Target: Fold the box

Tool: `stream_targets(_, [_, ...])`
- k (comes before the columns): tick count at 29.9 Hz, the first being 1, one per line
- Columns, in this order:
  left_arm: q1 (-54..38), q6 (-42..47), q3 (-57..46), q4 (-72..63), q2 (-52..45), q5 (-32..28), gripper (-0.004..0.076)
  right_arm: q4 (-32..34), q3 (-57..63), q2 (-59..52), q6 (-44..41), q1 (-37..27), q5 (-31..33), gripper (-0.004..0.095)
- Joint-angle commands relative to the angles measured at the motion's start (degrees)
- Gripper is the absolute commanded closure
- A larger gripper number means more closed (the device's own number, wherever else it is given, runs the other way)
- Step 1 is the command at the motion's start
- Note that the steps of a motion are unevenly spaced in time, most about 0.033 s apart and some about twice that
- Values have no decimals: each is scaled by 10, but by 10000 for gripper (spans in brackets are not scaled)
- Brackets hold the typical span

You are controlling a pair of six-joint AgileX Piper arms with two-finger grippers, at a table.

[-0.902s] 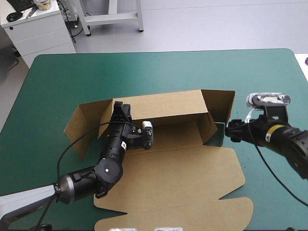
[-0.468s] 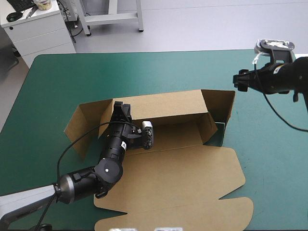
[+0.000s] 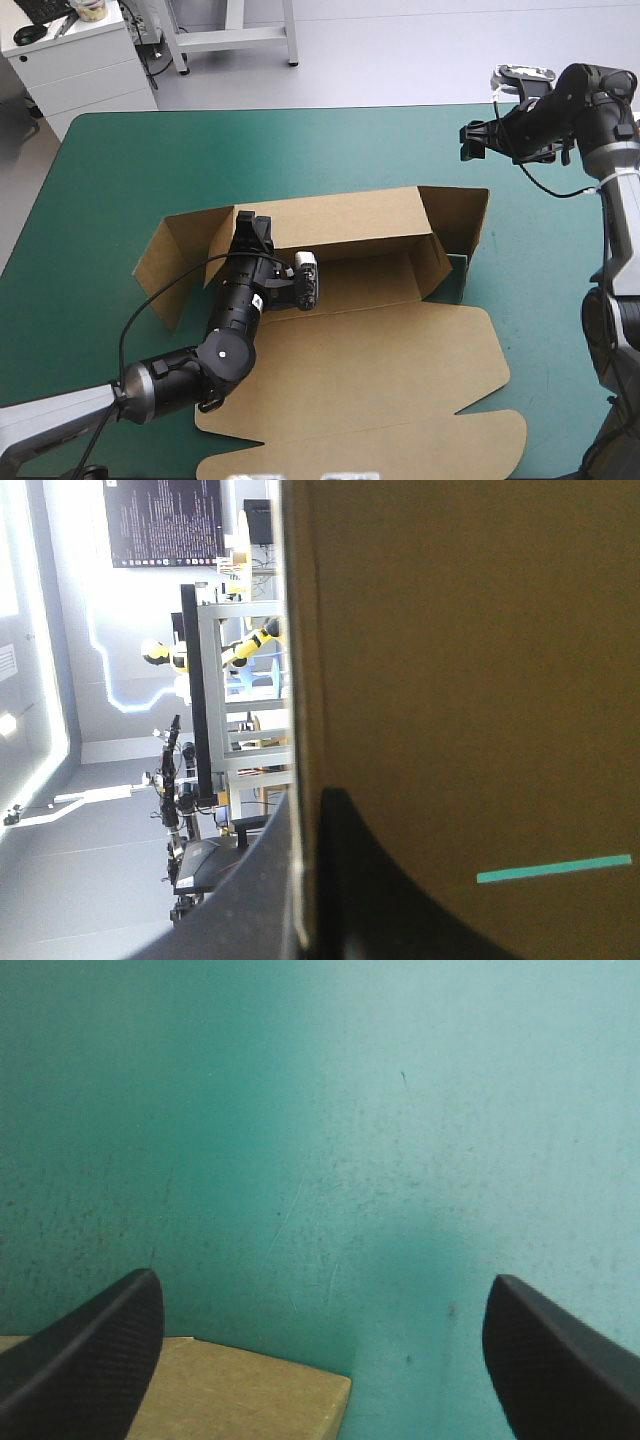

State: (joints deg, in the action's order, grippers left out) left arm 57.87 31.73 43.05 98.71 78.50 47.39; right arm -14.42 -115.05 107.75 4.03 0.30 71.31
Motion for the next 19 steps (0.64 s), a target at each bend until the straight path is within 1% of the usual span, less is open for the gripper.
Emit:
stream_targets(1, [5, 8, 14, 46, -14, 11, 734, -19, -19, -24, 8, -25, 5, 122])
stream_targets(7, [5, 8, 43, 46, -14, 16, 734, -62, -17, -26, 13, -59, 5, 122])
stream_targets(12, [5, 8, 47, 45, -14, 18, 734, -55, 3, -26, 24, -61, 5, 122])
stream_targets(19, [5, 8, 47, 44, -14, 18, 734, -54, 62, -44, 43, -61, 5, 122])
